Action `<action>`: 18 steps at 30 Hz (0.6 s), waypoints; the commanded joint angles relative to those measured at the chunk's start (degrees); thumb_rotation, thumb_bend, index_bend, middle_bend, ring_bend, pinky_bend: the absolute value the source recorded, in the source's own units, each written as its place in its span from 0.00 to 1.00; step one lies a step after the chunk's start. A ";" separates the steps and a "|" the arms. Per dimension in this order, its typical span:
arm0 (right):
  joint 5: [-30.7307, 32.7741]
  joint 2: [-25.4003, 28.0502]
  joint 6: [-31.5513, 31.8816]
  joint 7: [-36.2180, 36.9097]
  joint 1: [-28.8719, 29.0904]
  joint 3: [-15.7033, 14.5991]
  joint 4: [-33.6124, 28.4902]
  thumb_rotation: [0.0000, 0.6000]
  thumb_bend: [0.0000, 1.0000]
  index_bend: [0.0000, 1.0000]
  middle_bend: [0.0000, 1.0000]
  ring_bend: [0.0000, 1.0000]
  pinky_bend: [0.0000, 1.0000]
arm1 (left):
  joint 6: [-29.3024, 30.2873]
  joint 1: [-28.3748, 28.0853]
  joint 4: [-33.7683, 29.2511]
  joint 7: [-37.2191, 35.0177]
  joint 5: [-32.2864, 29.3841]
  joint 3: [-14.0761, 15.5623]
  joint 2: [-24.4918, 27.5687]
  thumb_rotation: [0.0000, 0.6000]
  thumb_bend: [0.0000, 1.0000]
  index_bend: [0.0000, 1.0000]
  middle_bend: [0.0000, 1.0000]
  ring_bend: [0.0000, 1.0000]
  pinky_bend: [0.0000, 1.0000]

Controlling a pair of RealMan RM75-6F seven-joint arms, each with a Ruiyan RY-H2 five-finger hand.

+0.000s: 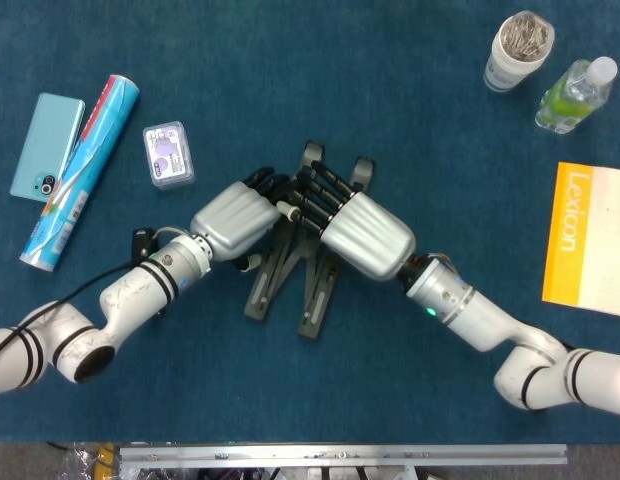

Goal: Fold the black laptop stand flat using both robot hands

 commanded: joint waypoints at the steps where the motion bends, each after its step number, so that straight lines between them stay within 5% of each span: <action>1: 0.09 -0.24 0.06 0.15 0.24 0.16 0.29 1.00 0.00 0.00 0.00 0.00 0.00 | 0.00 0.02 -0.58 0.11 -0.15 0.09 0.07 1.00 0.25 0.00 0.00 0.00 0.00; 11: 0.48 1.54 -0.09 1.48 0.61 0.08 -2.33 1.00 0.00 0.00 0.00 0.00 0.00 | 0.49 0.12 -3.60 1.75 -1.28 -0.33 1.72 1.00 0.25 0.00 0.00 0.00 0.00; 18: 3.42 10.59 -4.03 0.14 0.80 1.01 -15.43 1.00 0.00 0.00 0.00 0.00 0.00 | 1.12 0.86 -6.72 3.90 -3.13 -0.37 5.00 1.00 0.25 0.00 0.00 0.00 0.00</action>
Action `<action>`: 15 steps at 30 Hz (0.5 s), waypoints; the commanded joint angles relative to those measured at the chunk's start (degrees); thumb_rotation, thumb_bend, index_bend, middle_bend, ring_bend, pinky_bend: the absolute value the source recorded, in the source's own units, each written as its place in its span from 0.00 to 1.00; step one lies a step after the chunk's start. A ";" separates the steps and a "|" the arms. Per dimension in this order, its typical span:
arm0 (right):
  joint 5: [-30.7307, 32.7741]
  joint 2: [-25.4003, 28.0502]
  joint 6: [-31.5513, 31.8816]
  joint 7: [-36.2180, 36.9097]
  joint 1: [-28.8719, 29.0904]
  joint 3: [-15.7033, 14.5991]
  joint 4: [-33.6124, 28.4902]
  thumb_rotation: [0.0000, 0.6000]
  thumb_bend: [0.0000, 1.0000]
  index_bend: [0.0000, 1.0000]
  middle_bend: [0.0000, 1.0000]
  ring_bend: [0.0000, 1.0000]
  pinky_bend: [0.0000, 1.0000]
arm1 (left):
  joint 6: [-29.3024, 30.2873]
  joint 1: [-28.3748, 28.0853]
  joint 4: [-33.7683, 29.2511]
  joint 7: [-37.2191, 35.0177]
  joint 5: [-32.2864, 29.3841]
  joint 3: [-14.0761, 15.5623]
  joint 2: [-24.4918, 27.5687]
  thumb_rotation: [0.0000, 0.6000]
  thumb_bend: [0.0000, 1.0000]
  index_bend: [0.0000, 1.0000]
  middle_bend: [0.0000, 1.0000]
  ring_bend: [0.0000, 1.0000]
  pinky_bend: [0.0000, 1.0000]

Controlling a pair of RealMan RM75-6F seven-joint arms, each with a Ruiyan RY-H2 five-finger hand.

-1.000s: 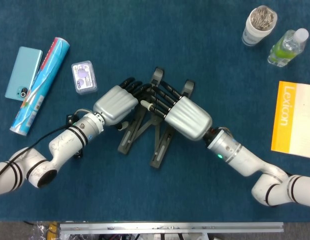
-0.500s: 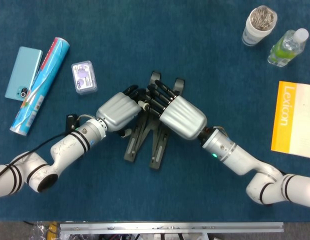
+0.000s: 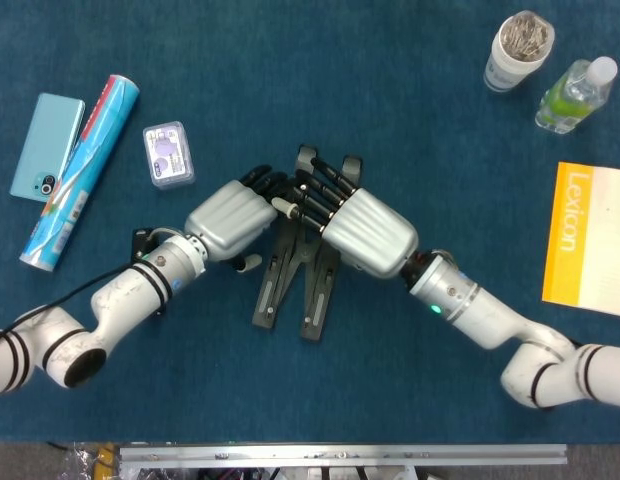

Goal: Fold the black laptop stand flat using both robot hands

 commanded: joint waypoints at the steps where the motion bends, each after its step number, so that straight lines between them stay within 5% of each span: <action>1: 2.33 5.87 -2.98 -1.11 0.15 0.71 -8.17 1.00 0.00 0.00 0.00 0.00 0.00 | 0.39 0.46 -1.14 0.98 -0.83 0.07 1.04 1.00 0.25 0.00 0.00 0.00 0.00; 5: 5.01 9.73 -6.20 -0.35 0.37 1.25 -14.37 1.00 0.00 0.00 0.00 0.00 0.00 | 1.91 1.27 -2.65 1.92 -1.37 -0.09 2.26 1.00 0.25 0.00 0.00 0.00 0.00; 9: 7.76 16.52 -12.72 3.50 2.26 1.35 -21.97 1.00 0.00 0.00 0.00 0.00 0.00 | 9.83 4.71 -6.58 4.97 -1.59 -1.14 5.89 1.00 0.25 0.00 0.00 0.00 0.00; 15: 8.07 20.65 -15.71 6.14 3.24 0.26 -25.67 1.00 0.00 0.00 0.00 0.00 0.00 | 16.18 8.60 -11.22 7.04 -4.18 -2.35 10.42 1.00 0.25 0.00 0.00 0.00 0.00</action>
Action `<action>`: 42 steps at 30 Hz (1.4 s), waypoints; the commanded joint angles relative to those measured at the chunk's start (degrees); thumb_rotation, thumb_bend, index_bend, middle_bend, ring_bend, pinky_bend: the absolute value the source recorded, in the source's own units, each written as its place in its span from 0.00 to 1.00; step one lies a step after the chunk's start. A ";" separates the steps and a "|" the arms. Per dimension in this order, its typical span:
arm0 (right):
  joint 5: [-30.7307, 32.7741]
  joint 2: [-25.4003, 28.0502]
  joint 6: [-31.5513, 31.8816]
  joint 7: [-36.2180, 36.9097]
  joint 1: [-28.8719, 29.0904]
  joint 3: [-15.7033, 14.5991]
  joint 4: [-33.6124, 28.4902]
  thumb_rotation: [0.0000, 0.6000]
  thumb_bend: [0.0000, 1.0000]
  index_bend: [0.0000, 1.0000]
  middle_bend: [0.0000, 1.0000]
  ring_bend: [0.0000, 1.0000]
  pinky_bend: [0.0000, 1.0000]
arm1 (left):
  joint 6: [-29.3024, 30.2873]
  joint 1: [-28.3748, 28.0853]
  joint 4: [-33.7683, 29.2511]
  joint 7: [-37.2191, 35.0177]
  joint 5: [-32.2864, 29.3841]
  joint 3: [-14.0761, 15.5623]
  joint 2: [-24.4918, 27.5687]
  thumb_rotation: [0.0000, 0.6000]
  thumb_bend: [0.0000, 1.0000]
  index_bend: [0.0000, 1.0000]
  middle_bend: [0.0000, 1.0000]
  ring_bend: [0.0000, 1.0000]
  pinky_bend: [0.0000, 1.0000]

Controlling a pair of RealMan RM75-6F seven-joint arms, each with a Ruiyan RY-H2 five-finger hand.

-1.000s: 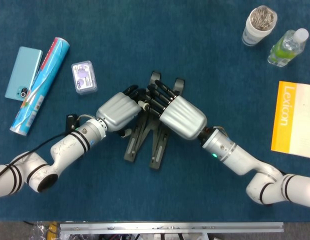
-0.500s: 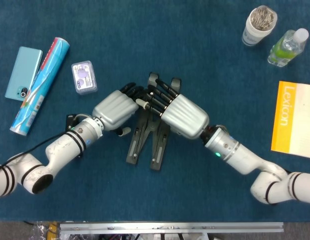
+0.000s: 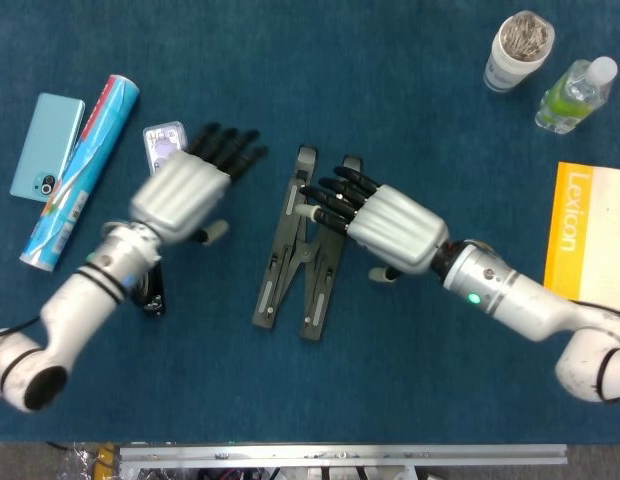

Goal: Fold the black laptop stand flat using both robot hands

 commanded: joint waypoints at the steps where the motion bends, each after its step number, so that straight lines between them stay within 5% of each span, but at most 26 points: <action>1: 0.34 1.94 -1.77 2.36 0.92 -0.74 -1.79 1.00 0.00 0.00 0.00 0.00 0.00 | 4.57 3.25 -3.23 1.88 -1.71 -0.97 3.23 1.00 0.25 0.00 0.00 0.00 0.00; 11: 0.17 4.78 -10.30 7.93 6.44 -0.79 -3.02 1.00 0.00 0.00 0.00 0.00 0.00 | 12.85 10.68 -9.60 1.28 -3.79 -0.27 9.91 1.00 0.25 0.00 0.00 0.00 0.00; 19: -0.23 1.80 -17.41 9.45 12.60 -0.04 1.72 1.00 0.00 0.00 0.00 0.00 0.00 | 17.21 15.12 -12.13 -1.86 -2.30 0.25 13.67 1.00 0.25 0.00 0.00 0.00 0.00; 42: -1.73 -8.14 -20.38 12.95 20.03 -0.45 15.53 1.00 0.00 0.00 0.03 0.00 0.00 | 18.03 19.58 -9.72 -8.30 -2.77 -1.61 14.99 1.00 0.25 0.00 0.00 0.00 0.00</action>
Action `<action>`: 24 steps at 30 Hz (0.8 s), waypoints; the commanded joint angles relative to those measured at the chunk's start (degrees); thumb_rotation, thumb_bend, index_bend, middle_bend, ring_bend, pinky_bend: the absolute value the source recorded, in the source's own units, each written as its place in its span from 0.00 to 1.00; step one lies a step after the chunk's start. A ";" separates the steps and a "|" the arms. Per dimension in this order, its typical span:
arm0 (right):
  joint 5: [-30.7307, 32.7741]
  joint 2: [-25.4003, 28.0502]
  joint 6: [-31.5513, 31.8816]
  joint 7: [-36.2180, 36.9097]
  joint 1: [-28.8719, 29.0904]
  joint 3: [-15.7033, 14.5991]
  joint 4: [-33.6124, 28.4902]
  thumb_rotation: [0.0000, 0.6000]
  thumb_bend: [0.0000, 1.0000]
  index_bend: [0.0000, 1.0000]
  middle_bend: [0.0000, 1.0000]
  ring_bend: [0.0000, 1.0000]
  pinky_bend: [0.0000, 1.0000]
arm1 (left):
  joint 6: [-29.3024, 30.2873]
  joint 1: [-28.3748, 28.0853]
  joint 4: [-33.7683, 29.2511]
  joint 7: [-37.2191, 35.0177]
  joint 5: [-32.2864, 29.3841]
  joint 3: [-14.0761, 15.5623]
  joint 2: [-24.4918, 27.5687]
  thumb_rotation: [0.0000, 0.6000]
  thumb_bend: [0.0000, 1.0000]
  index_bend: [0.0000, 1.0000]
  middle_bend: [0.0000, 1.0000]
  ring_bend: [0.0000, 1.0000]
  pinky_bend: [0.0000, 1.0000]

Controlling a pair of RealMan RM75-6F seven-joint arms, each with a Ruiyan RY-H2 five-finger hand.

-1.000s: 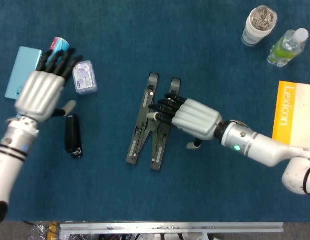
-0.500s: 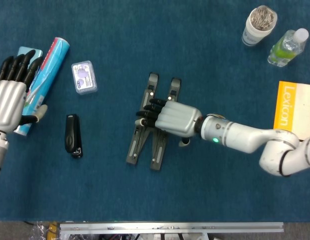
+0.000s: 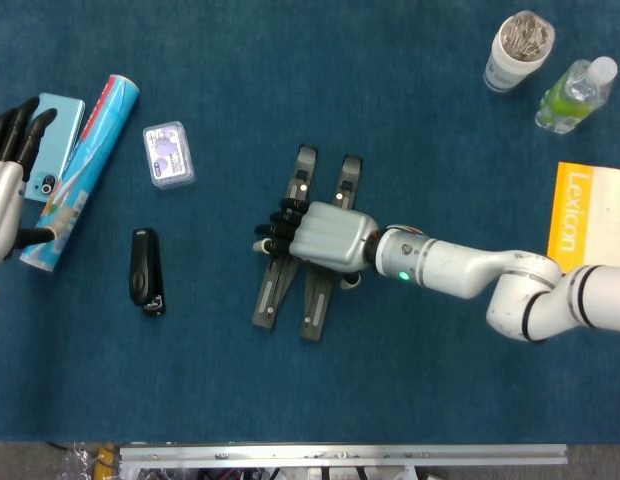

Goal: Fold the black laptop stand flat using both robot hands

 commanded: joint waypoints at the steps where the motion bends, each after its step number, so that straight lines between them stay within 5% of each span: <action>1: 0.65 -0.65 -0.08 1.17 0.45 0.33 0.96 1.00 0.00 0.00 0.07 0.00 0.00 | 0.03 0.23 0.14 -0.16 0.12 -0.20 0.03 1.00 0.25 0.00 0.00 0.00 0.00; 6: 1.28 -1.24 -0.01 3.07 0.83 0.33 2.01 1.00 0.01 0.00 0.23 0.00 0.00 | -0.21 0.51 0.08 -0.26 0.42 -0.49 -0.06 1.00 0.25 0.00 0.00 0.00 0.00; 24: 0.08 -1.46 4.85 6.02 0.02 -1.01 2.83 1.00 0.13 0.08 0.46 0.07 0.00 | -0.75 1.34 -0.20 -0.57 2.10 -0.81 -0.43 1.00 0.25 0.00 0.00 0.00 0.00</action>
